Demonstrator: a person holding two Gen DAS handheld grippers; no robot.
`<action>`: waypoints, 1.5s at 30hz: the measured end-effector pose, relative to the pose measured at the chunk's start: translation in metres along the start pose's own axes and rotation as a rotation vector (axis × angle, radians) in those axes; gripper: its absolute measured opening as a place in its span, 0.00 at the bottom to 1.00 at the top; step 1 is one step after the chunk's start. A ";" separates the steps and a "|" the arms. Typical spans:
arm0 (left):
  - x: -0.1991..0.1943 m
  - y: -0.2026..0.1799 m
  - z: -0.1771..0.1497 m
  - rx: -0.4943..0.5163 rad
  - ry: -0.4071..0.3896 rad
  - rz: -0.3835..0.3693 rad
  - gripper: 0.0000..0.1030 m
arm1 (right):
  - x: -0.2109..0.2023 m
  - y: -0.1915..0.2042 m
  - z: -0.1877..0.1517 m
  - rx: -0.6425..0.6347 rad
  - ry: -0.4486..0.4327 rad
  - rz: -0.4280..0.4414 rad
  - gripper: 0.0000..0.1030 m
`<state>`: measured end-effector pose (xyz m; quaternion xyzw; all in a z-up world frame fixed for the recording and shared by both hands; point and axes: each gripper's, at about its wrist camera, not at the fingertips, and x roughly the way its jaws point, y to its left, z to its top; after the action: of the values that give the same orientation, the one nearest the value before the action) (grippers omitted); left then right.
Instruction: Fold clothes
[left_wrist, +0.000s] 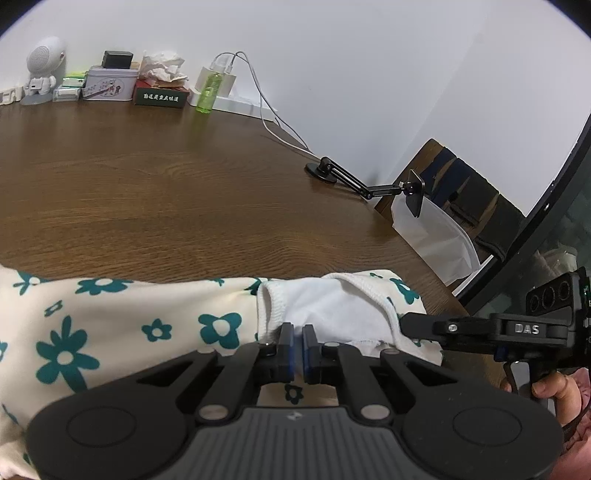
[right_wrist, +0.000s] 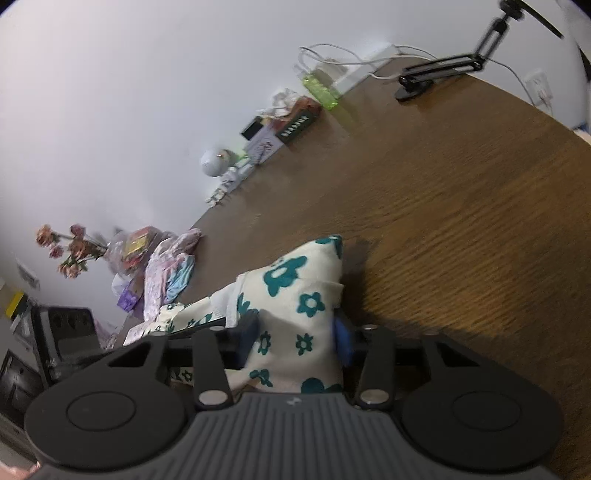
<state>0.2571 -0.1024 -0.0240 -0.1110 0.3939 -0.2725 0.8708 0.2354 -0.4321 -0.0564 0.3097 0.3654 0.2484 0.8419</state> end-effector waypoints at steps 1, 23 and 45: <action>0.000 0.000 0.001 -0.002 0.001 0.000 0.05 | -0.002 0.003 0.001 0.003 -0.008 -0.003 0.20; -0.085 0.051 -0.008 -0.141 -0.133 0.016 0.38 | 0.064 0.232 0.010 -0.870 0.021 -0.516 0.16; -0.130 0.141 -0.041 -0.238 -0.121 0.019 0.34 | 0.195 0.316 -0.091 -1.227 0.138 -0.552 0.19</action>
<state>0.2106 0.0881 -0.0274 -0.2259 0.3711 -0.2082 0.8763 0.2236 -0.0594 0.0270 -0.3459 0.2767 0.2058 0.8726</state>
